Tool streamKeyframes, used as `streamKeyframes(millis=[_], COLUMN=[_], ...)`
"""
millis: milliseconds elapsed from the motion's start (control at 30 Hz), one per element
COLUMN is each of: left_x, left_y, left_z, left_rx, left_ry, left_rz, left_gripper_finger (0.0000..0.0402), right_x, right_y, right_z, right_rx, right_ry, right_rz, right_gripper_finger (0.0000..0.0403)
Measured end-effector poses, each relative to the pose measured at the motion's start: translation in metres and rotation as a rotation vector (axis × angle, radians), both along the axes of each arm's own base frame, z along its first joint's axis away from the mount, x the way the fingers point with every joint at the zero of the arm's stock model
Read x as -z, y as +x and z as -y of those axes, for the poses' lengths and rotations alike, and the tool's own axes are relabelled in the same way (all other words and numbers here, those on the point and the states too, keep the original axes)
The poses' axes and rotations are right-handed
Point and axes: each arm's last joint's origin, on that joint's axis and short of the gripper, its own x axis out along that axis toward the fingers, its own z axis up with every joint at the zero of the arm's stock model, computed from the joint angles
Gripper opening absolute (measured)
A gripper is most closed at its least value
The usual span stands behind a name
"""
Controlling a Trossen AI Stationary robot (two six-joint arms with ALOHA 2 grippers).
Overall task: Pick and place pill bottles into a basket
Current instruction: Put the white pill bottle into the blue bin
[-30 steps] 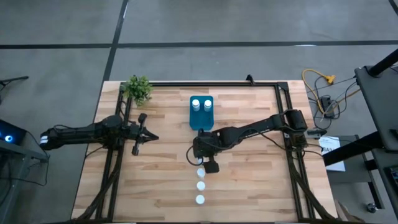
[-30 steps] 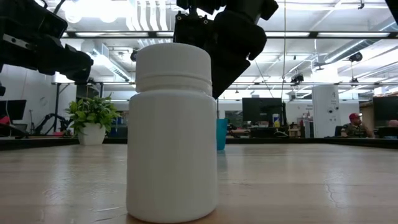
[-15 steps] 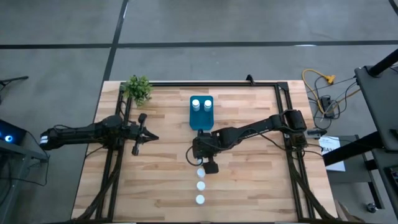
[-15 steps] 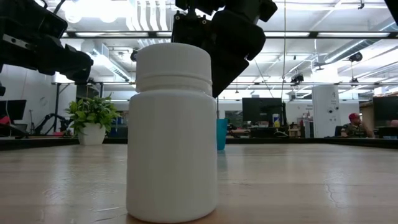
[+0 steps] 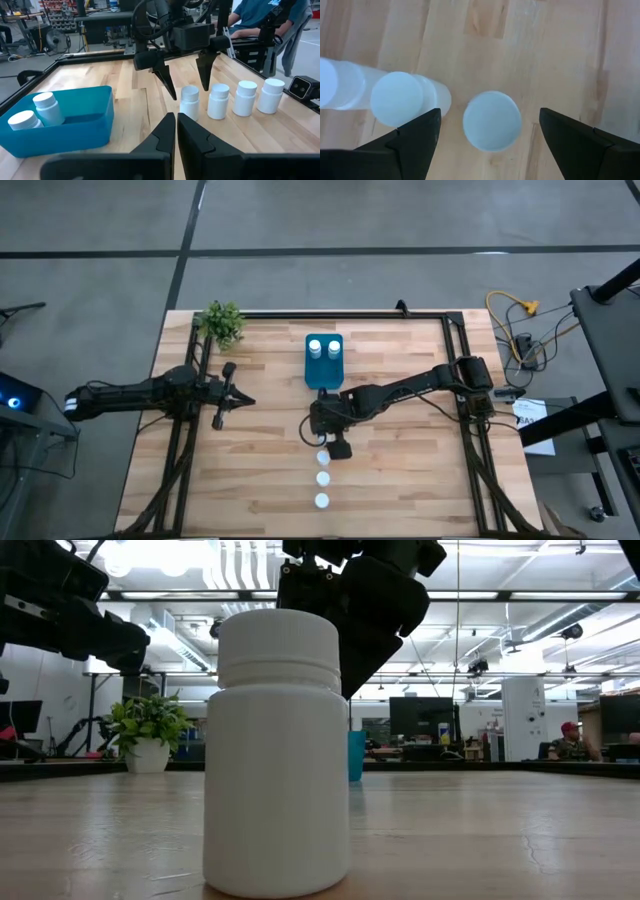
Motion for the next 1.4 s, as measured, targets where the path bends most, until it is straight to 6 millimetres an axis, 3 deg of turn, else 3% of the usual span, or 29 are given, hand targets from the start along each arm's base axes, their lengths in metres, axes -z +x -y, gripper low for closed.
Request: streamKeyframes(millis=[600,1200,1400], left_x=[0.0000,0.0000,0.0000], left_y=[0.0001,0.0000,0.0000], left_z=[-0.0001,0.0000,0.0000], left_rx=[-0.001,0.000,0.000], left_ry=[0.000,0.000,0.000], left_rz=[0.000,0.000,0.000], left_gripper_finger=[0.0000,0.0000,0.0000], right_x=[0.0035,0.0048,0.0048], right_y=[0.0002,0.0002,0.0002], right_z=[-0.0003,-0.0009,-0.0008], right_rx=[-0.004,-0.023,-0.022], right_ry=[0.011,0.033,0.030], right_rz=[0.015,0.020,0.020], right_gripper_finger=[0.0324,0.0154,0.0147])
